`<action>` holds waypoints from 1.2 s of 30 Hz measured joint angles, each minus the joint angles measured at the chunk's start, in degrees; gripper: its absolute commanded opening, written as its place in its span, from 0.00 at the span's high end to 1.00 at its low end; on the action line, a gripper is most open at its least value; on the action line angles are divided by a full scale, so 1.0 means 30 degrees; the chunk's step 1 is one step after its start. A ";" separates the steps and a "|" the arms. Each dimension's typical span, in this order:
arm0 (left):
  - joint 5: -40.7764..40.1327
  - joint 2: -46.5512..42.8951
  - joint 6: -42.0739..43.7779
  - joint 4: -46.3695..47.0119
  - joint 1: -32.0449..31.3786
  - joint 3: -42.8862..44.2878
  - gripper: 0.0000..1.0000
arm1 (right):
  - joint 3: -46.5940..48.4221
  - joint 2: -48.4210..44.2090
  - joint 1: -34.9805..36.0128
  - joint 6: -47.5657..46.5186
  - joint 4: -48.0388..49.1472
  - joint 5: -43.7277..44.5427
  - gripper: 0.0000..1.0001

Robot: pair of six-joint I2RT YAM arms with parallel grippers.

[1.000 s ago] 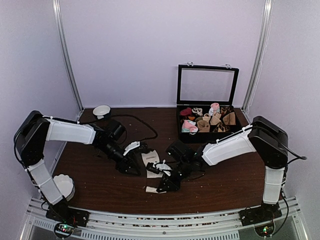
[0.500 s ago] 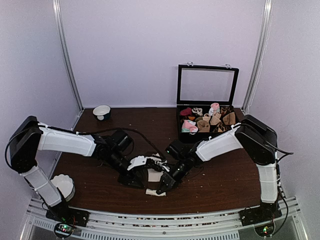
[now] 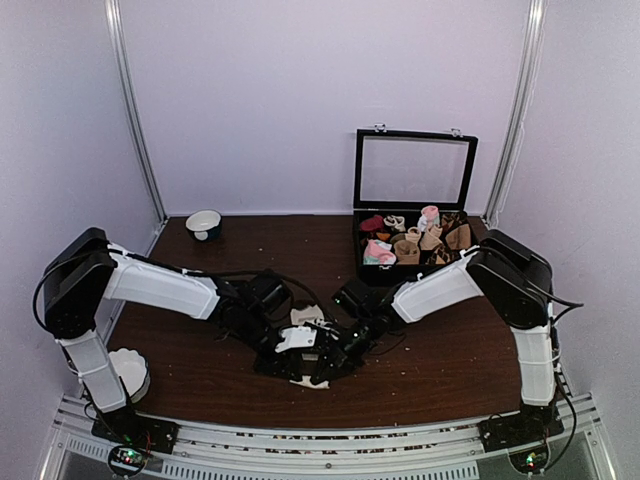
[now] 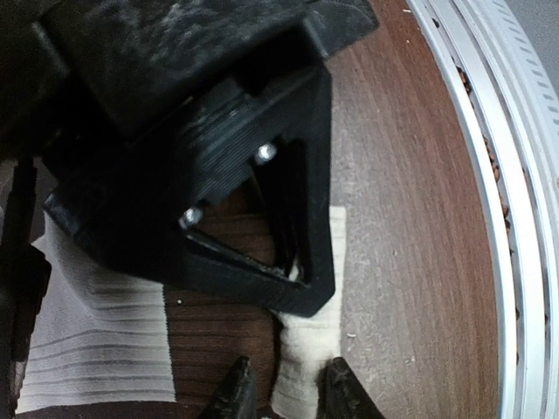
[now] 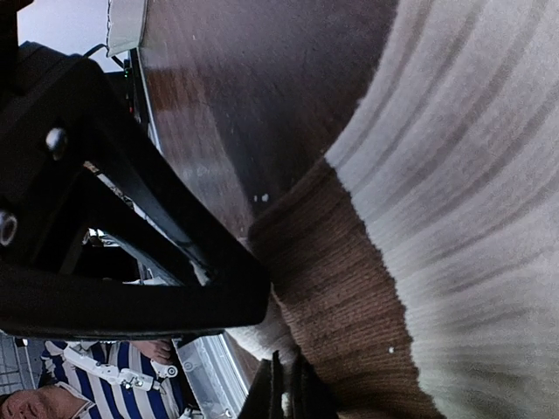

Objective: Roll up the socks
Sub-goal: Roll the sock at the center of the board.

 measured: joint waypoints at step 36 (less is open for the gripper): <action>0.4452 0.4342 -0.2455 -0.2324 0.1530 0.3599 1.00 | -0.6149 -0.4845 -0.0947 0.0495 0.5122 0.4328 0.55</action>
